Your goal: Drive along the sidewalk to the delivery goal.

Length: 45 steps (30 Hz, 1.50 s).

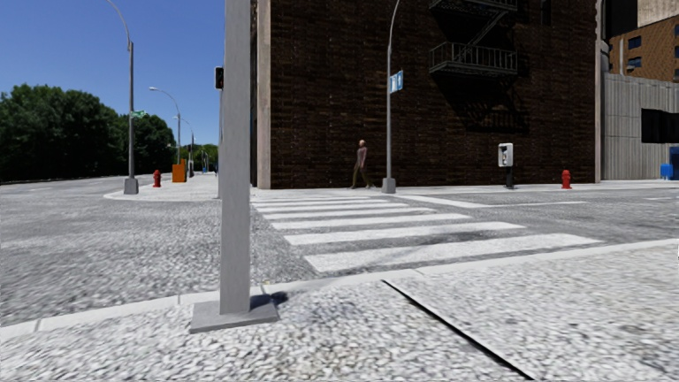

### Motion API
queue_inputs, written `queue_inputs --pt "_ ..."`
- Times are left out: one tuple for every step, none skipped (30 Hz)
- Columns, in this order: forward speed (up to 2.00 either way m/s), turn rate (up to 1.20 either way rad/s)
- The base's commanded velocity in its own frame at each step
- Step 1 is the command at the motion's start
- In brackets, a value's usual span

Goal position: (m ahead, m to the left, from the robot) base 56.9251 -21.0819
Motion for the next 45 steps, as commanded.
queue_inputs --pt "1.59 -0.43" --pt "1.59 -0.47" --pt "1.59 -0.55" --pt "1.59 -0.57" --pt "1.59 -0.57" --pt "1.59 -0.58" --pt "1.59 -0.58" --pt "1.58 -0.58" --pt "1.58 -0.58" --pt "1.58 -0.58" --pt "1.58 -0.58" --pt "1.58 -0.58" --pt "1.58 -0.58" --pt "1.58 -0.56" --pt "1.58 -0.33" --pt "1.58 0.00" --pt "1.58 0.00" --pt "1.58 0.00" --pt "1.58 0.00" --pt "1.58 0.00" --pt "1.58 0.00" --pt "1.58 0.00" --pt "1.58 0.00" --pt "1.66 0.00" --pt "1.66 0.00" --pt "1.73 0.14" --pt "1.77 0.30" --pt "1.77 0.30" --pt "1.78 0.38" --pt "1.78 0.41" --pt "1.78 0.42" --pt "1.78 0.42" --pt "1.78 0.43" --pt "1.78 0.43" --pt "1.78 0.43" --pt "1.78 0.43" --pt "1.78 0.43" --pt "1.78 0.43" --pt "1.79 0.43" --pt "1.79 0.43" --pt "1.79 0.43" --pt "1.79 0.43" --pt "1.79 0.43" --pt "1.79 0.43" --pt "1.79 0.43"
